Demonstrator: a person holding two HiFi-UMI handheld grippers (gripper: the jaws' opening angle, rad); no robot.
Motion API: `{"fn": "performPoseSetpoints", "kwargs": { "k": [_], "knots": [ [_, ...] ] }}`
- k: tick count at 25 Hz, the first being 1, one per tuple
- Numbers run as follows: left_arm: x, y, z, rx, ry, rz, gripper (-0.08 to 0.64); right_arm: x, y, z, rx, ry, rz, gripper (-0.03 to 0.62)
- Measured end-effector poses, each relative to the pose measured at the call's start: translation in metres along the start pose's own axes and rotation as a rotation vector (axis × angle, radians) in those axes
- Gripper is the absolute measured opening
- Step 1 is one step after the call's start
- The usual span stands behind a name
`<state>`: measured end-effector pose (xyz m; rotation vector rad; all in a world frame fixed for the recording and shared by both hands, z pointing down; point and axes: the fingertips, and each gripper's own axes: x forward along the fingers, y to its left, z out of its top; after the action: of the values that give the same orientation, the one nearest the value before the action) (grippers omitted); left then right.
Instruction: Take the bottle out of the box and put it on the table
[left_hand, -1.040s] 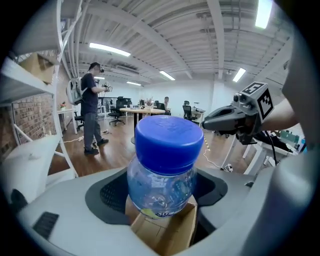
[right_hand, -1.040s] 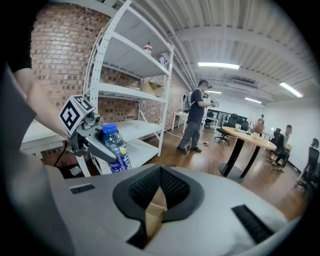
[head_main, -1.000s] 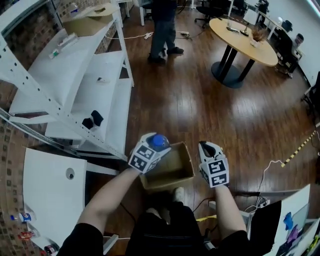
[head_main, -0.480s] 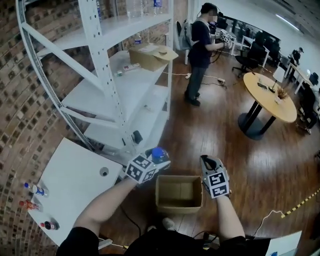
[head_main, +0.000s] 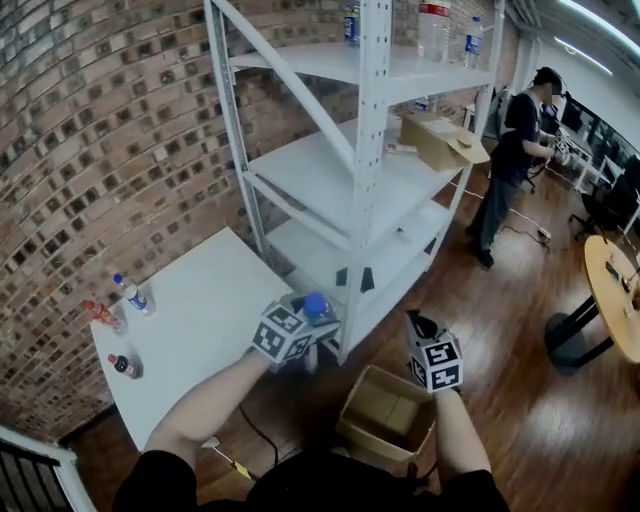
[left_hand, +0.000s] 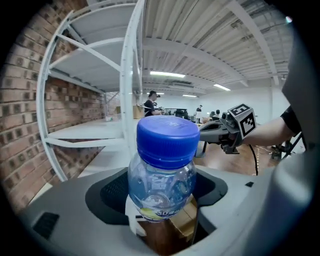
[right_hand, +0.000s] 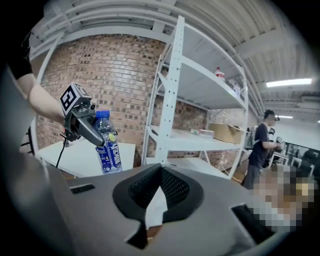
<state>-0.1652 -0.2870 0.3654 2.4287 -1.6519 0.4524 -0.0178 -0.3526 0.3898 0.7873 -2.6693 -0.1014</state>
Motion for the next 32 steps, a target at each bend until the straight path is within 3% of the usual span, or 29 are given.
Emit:
{"fn": "performPoseSetpoints", "kwargs": {
  "k": [6,11,17,23,28,32],
  "knots": [
    [-0.097,0.058,-0.024,-0.064,0.006,0.245,0.359,0.06,0.075,0.055,0.014,-0.076,0.228,0.003],
    [-0.183,0.09,-0.058,-0.155,0.019,0.467,0.359,0.095,0.163,0.091,-0.008,-0.112,0.459,0.003],
    [-0.264,0.1,-0.105,-0.247,0.049,0.612,0.359,0.112,0.255,0.113,-0.062,-0.121,0.633,0.003],
    [-0.324,0.132,-0.137,-0.296,0.054,0.696,0.359,0.138,0.307,0.138,-0.127,-0.13,0.687,0.003],
    [-0.352,0.181,-0.123,-0.282,0.01,0.717,0.359,0.158,0.338,0.176,-0.152,-0.166,0.712,0.003],
    [-0.363,0.212,-0.113,-0.258,-0.034,0.707,0.359,0.175,0.359,0.201,-0.174,-0.198,0.684,0.003]
  ]
}}
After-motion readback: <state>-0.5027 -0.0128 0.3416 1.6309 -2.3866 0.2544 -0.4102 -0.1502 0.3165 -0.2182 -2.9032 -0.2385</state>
